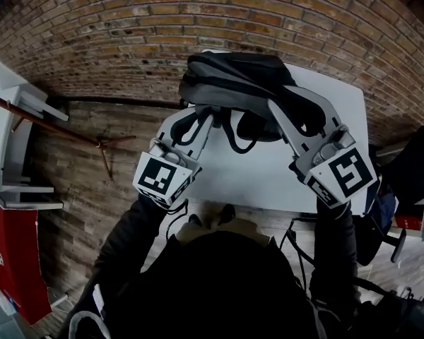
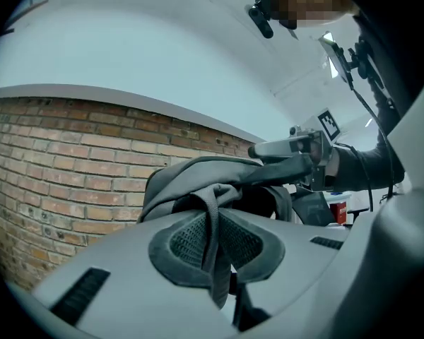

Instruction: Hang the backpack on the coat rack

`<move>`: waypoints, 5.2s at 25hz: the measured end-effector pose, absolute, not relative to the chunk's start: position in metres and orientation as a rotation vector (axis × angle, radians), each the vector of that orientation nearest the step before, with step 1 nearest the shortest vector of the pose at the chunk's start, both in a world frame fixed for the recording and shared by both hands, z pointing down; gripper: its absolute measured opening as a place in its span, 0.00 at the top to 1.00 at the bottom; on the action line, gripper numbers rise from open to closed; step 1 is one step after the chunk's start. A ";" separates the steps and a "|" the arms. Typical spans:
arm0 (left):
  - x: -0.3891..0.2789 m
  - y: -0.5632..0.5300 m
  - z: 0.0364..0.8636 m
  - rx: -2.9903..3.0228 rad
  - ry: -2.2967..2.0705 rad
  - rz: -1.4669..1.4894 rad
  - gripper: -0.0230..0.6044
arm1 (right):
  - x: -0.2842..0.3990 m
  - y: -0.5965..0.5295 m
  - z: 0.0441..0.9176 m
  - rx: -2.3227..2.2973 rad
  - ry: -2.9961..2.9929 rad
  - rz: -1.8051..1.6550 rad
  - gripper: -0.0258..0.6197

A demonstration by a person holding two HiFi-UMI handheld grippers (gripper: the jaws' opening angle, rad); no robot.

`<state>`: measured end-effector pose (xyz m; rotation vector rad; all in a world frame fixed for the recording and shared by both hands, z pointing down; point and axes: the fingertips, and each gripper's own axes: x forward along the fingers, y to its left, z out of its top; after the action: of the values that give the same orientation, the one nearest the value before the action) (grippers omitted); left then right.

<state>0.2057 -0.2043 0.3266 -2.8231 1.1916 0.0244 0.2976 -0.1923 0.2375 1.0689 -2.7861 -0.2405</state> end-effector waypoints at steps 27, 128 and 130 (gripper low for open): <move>0.216 -0.232 0.308 -2.775 1.154 -0.015 0.90 | 0.290 -0.187 0.278 1.328 -2.140 -1.208 0.79; -0.504 -0.244 0.294 -1.832 2.575 0.321 0.89 | -0.513 -0.334 0.252 -0.148 -3.110 -0.641 0.93; -0.512 -0.247 0.296 -1.815 2.594 0.310 0.89 | -0.523 -0.336 0.251 -0.175 -3.098 -0.644 0.93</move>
<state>-0.5118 -0.2468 0.2963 -1.8150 2.5938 0.3097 -0.5231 -0.3362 0.2511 -0.1748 -3.0981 -0.6441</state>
